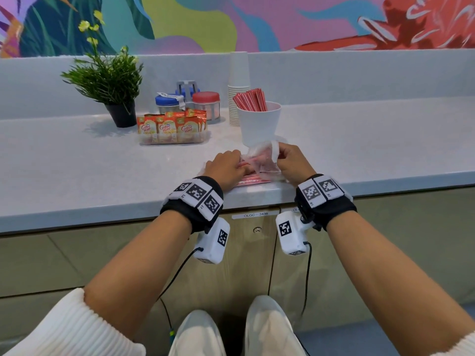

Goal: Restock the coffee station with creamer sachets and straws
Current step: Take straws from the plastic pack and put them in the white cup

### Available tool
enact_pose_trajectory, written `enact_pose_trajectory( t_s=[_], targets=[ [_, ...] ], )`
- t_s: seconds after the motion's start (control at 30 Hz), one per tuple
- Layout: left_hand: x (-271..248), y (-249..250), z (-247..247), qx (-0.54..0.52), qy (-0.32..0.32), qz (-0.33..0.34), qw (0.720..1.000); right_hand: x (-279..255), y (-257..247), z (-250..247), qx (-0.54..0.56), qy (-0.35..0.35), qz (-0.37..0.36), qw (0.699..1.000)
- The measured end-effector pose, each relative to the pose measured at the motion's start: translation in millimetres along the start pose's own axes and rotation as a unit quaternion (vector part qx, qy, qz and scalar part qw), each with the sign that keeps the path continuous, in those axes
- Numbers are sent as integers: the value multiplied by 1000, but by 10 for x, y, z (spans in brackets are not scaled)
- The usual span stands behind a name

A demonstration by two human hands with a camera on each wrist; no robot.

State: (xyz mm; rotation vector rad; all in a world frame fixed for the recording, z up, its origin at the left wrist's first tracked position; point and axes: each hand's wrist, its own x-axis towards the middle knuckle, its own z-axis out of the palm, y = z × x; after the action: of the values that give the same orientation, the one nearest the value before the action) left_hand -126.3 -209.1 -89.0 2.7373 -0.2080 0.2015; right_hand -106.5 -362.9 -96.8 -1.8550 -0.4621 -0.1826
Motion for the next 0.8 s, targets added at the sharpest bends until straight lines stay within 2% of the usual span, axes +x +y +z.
enact_pose_trajectory(
  t_s=[0.1,0.23,0.43,0.6,0.7,0.8],
  targets=[
    [-12,4,-8,-31,8,9,999,23,46,-48,-17,37,13,999],
    [-20,-21,-2,-34,7,10,999,54,136,-114,67,70,65,993],
    [-4,-14,23,0,26,2,1000,87,9,44,19,-20,53,998],
    [-19,12,54,20,27,6,999,47,0,25,65,11,39,997],
    [-23,-3,60,27,22,12,999,37,1,-30,158,30,66,985],
    [-15,-23,70,32,24,19,999,57,-35,-159,166,57,87,981]
  ],
)
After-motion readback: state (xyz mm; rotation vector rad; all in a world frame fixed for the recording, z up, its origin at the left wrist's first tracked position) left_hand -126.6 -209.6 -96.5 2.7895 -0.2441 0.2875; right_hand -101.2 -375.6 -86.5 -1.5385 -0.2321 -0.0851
